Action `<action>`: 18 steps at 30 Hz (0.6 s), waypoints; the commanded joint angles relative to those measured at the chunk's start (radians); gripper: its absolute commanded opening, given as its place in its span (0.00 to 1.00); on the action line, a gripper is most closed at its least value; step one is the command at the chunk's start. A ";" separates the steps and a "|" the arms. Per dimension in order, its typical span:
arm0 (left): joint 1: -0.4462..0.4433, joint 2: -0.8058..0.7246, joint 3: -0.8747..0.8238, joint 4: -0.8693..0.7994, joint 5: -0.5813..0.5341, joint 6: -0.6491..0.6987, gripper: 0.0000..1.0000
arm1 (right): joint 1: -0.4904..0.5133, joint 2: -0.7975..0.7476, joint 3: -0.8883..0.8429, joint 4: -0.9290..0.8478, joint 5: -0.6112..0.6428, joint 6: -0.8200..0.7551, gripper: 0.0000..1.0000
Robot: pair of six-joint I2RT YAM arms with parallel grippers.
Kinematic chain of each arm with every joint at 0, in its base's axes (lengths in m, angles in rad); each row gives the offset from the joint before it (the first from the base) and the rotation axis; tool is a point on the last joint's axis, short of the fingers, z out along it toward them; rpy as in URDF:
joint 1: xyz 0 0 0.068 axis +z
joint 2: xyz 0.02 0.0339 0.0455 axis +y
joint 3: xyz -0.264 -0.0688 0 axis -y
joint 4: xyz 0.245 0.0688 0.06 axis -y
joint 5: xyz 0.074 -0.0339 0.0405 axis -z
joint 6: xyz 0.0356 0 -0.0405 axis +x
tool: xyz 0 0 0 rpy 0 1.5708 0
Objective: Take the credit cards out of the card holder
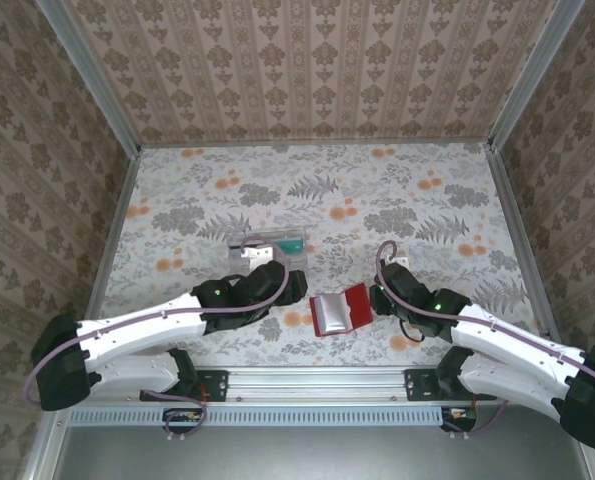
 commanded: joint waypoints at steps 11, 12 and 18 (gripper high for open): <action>0.001 0.089 0.049 0.063 0.089 0.071 0.72 | 0.102 0.031 0.167 -0.164 0.117 -0.051 0.53; 0.001 0.092 0.049 0.066 0.092 0.071 0.72 | 0.101 0.050 0.170 -0.150 0.090 -0.059 0.54; 0.001 0.097 0.042 0.073 0.101 0.071 0.72 | 0.103 0.204 0.169 -0.076 -0.010 -0.058 0.58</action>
